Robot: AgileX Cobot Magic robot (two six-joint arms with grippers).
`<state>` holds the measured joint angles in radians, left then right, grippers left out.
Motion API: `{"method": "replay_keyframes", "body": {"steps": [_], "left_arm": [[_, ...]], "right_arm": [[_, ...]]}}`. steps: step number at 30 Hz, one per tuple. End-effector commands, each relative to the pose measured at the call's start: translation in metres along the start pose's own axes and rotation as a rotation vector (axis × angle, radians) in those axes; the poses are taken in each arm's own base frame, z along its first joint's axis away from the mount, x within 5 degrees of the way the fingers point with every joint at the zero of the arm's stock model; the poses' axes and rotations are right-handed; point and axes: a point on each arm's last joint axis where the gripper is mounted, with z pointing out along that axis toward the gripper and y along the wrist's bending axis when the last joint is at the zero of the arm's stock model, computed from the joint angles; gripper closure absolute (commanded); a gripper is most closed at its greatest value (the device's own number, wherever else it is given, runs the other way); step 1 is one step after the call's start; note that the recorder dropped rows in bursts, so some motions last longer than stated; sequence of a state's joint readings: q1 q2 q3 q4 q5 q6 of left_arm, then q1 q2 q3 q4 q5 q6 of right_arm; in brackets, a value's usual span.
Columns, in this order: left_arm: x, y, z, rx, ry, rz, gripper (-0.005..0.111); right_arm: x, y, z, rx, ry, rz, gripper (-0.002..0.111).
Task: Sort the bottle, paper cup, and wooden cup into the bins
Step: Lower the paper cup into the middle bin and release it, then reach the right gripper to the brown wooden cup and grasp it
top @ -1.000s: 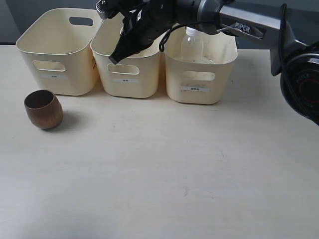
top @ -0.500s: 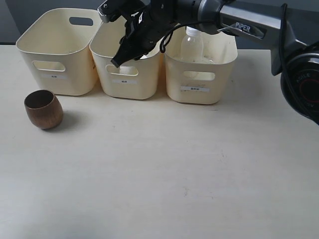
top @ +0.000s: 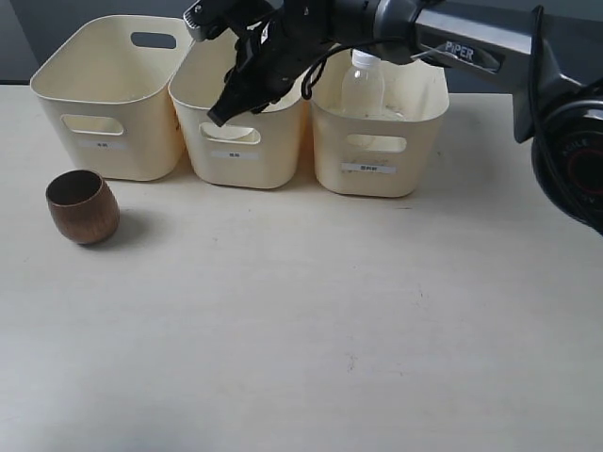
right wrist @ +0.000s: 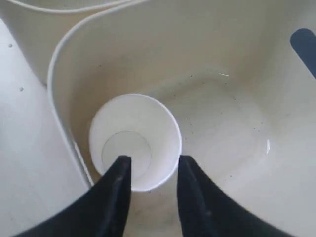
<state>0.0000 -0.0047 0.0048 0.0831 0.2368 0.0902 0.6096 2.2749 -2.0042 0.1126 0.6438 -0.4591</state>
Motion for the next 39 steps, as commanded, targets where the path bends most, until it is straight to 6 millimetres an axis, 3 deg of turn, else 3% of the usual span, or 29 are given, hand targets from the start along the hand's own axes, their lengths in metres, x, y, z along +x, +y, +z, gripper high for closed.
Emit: {"method": "replay_keyframes", "body": {"steps": [1, 5, 8, 12, 15, 21, 25, 33, 35, 36, 39], "left_arm": [[-0.002, 0.000, 0.000, 0.004, -0.005, -0.003, 0.107], [-0.002, 0.000, 0.000, 0.004, -0.005, -0.003, 0.107], [-0.002, 0.000, 0.000, 0.004, -0.005, -0.003, 0.107], [-0.002, 0.000, 0.000, 0.004, -0.005, -0.003, 0.107], [-0.002, 0.000, 0.000, 0.004, -0.005, -0.003, 0.107], [-0.002, 0.000, 0.000, 0.004, -0.005, -0.003, 0.107], [-0.002, 0.000, 0.000, 0.004, -0.005, -0.003, 0.107], [-0.002, 0.000, 0.000, 0.004, -0.005, -0.003, 0.107], [-0.002, 0.000, 0.000, 0.004, -0.005, -0.003, 0.107], [-0.002, 0.000, 0.000, 0.004, -0.005, -0.003, 0.107], [-0.002, 0.000, 0.000, 0.004, -0.005, -0.003, 0.107]], "right_arm": [[-0.031, 0.019, -0.034, -0.006, -0.099, -0.081, 0.076], [-0.053, 0.053, -0.061, -0.046, -0.159, -0.222, 0.076], [-0.062, 0.090, -0.075, -0.142, -0.175, -0.415, 0.076], [-0.062, 0.138, -0.077, -0.262, -0.160, -0.656, 0.076], [-0.060, 0.158, -0.070, -0.286, -0.161, -0.752, 0.076], [-0.046, 0.171, -0.040, -0.318, -0.108, -0.817, 0.075], [-0.034, 0.175, -0.018, -0.331, -0.071, -0.852, 0.068], [-0.023, 0.184, 0.011, -0.320, -0.094, -0.948, 0.066], [-0.020, 0.186, 0.019, -0.307, -0.107, -0.983, 0.061], [-0.023, 0.185, 0.021, -0.278, -0.138, -1.007, 0.053], [-0.029, 0.183, 0.025, -0.208, -0.204, -1.023, 0.050]]}}
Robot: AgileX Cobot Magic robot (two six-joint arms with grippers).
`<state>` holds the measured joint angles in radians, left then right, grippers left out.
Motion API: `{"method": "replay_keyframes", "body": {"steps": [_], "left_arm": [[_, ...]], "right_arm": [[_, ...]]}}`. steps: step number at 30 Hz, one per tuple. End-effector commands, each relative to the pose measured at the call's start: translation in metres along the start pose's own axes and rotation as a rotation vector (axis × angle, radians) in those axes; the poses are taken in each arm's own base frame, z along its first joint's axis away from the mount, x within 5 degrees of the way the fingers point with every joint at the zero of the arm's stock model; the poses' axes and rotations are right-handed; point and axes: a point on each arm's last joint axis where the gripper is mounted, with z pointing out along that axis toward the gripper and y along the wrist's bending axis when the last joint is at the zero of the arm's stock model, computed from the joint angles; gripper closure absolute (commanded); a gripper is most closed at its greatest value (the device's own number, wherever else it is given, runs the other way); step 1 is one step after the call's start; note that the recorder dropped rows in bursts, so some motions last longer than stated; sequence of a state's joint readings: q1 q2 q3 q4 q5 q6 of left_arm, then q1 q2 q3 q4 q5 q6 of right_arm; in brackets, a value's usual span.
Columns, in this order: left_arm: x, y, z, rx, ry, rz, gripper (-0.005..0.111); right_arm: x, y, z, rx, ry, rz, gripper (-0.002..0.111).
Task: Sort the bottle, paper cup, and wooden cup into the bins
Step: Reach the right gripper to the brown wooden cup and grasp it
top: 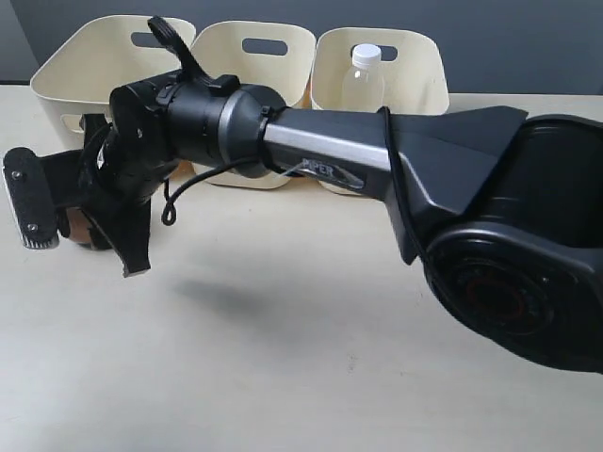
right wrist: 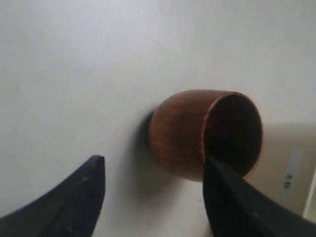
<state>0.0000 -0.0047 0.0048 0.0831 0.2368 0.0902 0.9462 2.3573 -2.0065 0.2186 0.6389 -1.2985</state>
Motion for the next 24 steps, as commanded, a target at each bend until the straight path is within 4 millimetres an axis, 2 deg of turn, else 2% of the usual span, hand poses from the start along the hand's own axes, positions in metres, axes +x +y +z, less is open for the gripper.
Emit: {"method": "replay_keyframes", "body": {"steps": [1, 10, 24], "left_arm": [[-0.002, 0.000, 0.000, 0.004, -0.005, -0.003, 0.107], [-0.002, 0.000, 0.000, 0.004, -0.005, -0.003, 0.107], [-0.002, 0.000, 0.000, 0.004, -0.005, -0.003, 0.107]], "right_arm": [[-0.004, -0.008, 0.001, 0.101, -0.027, -0.051, 0.050], [0.005, -0.004, 0.028, 0.172, -0.022, -0.089, 0.050], [0.009, -0.010, 0.027, 0.150, -0.044, -0.016, 0.050]]}}
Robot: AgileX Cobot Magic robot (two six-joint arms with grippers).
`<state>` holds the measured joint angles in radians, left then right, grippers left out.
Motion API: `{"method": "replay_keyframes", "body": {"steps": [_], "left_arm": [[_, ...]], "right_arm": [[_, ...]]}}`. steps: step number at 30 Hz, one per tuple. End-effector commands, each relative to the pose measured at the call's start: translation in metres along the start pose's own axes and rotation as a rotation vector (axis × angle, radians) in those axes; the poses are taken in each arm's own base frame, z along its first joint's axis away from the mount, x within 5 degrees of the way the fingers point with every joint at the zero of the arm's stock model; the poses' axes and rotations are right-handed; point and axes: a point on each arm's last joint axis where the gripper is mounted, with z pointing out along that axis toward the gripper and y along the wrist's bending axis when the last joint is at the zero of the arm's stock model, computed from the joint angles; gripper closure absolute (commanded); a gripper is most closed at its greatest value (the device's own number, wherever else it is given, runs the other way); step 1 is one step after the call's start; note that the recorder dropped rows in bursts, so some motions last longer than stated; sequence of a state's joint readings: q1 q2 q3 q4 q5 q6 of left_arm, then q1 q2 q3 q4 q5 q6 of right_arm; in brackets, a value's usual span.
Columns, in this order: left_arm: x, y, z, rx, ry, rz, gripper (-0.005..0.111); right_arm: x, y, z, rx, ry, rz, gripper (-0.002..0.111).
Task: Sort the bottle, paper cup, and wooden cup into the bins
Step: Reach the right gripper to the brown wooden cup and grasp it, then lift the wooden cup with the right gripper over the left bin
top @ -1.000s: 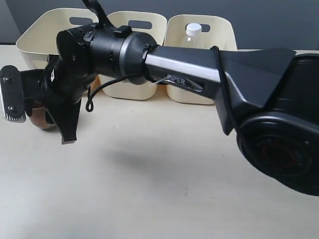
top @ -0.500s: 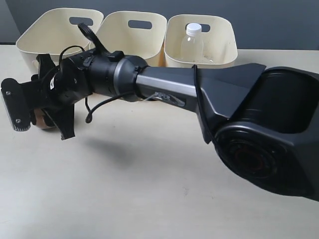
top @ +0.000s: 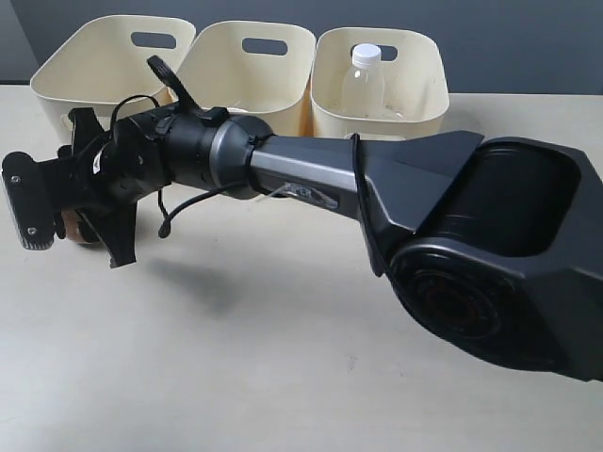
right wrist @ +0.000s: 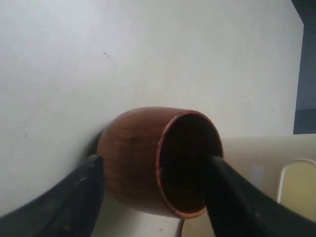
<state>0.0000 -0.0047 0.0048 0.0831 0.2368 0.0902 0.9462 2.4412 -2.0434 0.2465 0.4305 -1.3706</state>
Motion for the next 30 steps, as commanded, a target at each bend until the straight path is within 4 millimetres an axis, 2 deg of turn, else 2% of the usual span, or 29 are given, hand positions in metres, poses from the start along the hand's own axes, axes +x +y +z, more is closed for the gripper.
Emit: {"method": "replay_keyframes", "body": {"steps": [1, 8, 12, 20, 22, 24, 27, 30], "left_arm": [[-0.002, 0.000, 0.000, 0.004, -0.005, -0.003, 0.107], [-0.002, 0.000, 0.000, 0.004, -0.005, -0.003, 0.107], [-0.002, 0.000, 0.000, 0.004, -0.005, -0.003, 0.107], [-0.002, 0.000, 0.000, 0.004, -0.005, -0.003, 0.107], [-0.002, 0.000, 0.000, 0.004, -0.005, -0.003, 0.107], [-0.002, 0.000, 0.000, 0.004, -0.005, -0.003, 0.107], [-0.002, 0.000, 0.000, 0.004, -0.005, -0.003, 0.107], [-0.002, 0.000, 0.000, 0.004, -0.005, -0.003, 0.107]], "right_arm": [[0.006, -0.004, -0.002, -0.011, -0.003, 0.039, 0.050], [0.015, -0.002, 0.002, -0.030, 0.006, 0.065, 0.050], [0.019, 0.005, 0.009, -0.052, 0.015, 0.067, 0.054], [0.023, 0.013, 0.018, -0.066, 0.024, 0.068, 0.055], [0.024, 0.014, 0.019, -0.070, 0.025, 0.069, 0.062], [0.024, 0.015, 0.020, -0.072, 0.026, 0.069, 0.074], [0.024, 0.014, 0.020, -0.060, 0.024, 0.069, 0.105], [0.024, 0.012, 0.020, -0.040, 0.020, 0.070, 0.108]]}}
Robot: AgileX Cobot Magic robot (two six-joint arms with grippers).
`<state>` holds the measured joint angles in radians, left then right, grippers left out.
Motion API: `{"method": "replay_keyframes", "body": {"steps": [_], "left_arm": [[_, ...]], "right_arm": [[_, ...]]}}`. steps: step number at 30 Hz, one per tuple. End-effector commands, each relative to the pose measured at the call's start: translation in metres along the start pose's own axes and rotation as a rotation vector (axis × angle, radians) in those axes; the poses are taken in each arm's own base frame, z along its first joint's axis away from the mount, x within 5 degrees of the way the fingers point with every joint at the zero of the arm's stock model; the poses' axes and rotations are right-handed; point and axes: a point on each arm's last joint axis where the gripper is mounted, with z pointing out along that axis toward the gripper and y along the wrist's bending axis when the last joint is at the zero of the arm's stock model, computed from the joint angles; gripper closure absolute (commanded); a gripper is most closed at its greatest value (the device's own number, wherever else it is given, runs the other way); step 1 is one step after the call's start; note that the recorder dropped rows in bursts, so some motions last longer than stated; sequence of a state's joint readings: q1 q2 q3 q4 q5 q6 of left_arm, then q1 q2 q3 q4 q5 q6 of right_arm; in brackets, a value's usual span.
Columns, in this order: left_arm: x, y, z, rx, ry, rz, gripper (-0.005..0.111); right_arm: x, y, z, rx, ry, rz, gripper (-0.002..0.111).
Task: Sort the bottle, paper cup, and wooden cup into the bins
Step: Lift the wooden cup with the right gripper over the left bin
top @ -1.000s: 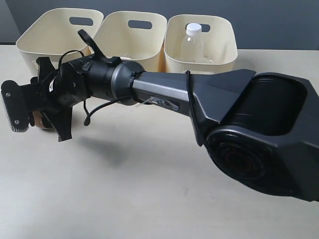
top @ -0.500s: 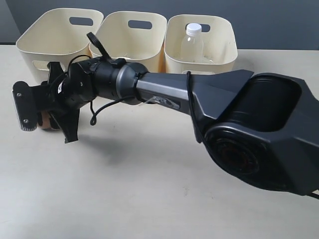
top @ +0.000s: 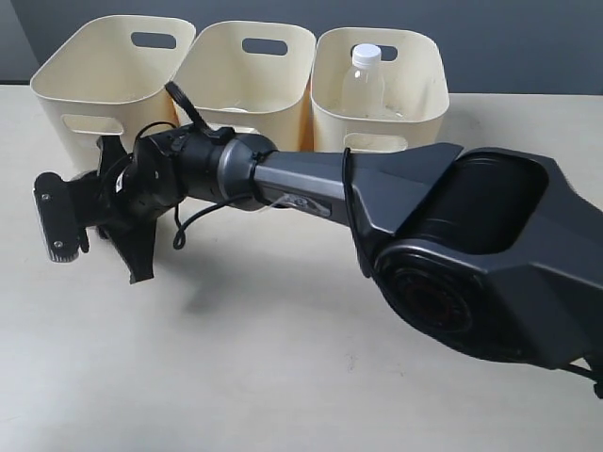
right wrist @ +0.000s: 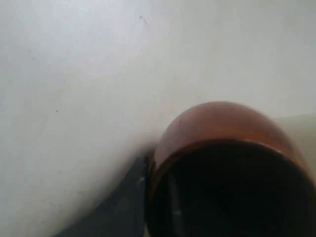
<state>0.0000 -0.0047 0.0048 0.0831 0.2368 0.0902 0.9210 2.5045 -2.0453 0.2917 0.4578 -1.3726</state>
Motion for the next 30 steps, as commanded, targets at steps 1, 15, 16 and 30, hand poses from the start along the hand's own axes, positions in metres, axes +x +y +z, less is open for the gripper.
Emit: {"method": "replay_keyframes", "body": {"steps": [1, 15, 16, 30], "left_arm": [[-0.002, 0.000, 0.000, 0.004, -0.005, -0.003, 0.107], [-0.002, 0.000, 0.000, 0.004, -0.005, -0.003, 0.107], [-0.002, 0.000, 0.000, 0.004, -0.005, -0.003, 0.107], [-0.002, 0.000, 0.000, 0.004, -0.005, -0.003, 0.107]], "right_arm": [[0.000, -0.007, -0.003, 0.043, -0.011, 0.007, 0.109], [-0.032, -0.046, -0.062, 0.161, -0.113, 0.102, 0.109], [-0.037, -0.052, -0.073, 0.178, -0.136, 0.120, 0.109], [-0.033, -0.138, -0.162, 0.463, -0.407, 0.474, 0.109]]}}
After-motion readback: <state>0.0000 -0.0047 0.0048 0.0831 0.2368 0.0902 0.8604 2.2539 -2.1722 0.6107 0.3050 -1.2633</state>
